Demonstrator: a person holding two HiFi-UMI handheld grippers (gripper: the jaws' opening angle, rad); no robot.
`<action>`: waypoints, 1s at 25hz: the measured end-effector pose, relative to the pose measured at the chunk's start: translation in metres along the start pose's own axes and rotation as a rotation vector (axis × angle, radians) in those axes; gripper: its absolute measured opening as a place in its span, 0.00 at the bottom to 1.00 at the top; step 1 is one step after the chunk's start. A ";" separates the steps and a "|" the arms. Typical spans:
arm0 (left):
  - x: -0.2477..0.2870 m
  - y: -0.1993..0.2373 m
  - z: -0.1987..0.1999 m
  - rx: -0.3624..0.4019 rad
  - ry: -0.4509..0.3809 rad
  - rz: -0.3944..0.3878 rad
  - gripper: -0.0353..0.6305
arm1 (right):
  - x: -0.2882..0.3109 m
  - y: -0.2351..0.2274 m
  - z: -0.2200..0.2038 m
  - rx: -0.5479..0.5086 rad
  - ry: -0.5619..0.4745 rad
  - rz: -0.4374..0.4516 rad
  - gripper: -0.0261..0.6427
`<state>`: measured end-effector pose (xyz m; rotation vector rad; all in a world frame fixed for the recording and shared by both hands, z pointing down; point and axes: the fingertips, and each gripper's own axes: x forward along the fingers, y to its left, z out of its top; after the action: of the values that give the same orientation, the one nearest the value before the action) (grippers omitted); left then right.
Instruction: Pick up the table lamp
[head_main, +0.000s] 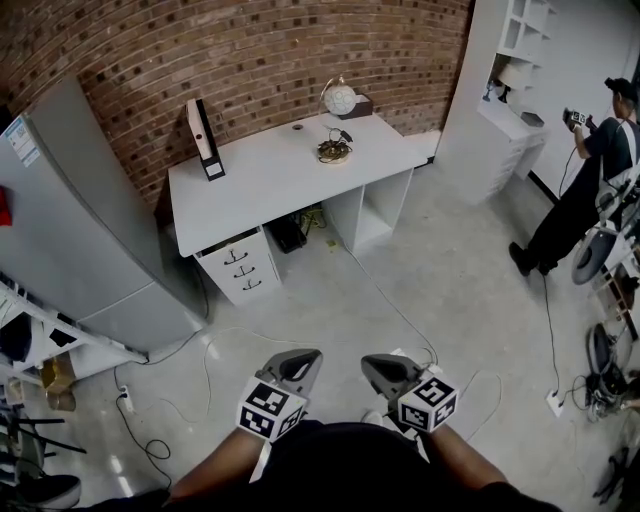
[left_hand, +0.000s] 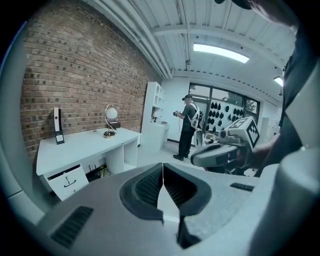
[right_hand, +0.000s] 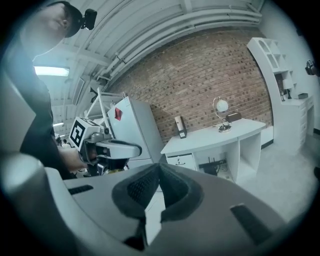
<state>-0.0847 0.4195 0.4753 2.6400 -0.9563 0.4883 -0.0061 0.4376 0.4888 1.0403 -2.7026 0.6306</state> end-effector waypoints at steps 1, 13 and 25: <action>0.000 0.000 0.000 0.000 -0.001 0.001 0.06 | 0.000 0.000 -0.001 -0.002 0.002 -0.004 0.05; -0.004 0.006 0.001 0.035 -0.008 0.048 0.06 | 0.003 -0.005 0.002 -0.001 -0.008 -0.015 0.05; -0.004 0.008 0.007 0.037 -0.037 0.053 0.06 | 0.005 -0.004 0.005 -0.019 -0.008 -0.014 0.12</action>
<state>-0.0911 0.4136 0.4690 2.6710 -1.0408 0.4756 -0.0074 0.4293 0.4871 1.0580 -2.7005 0.5985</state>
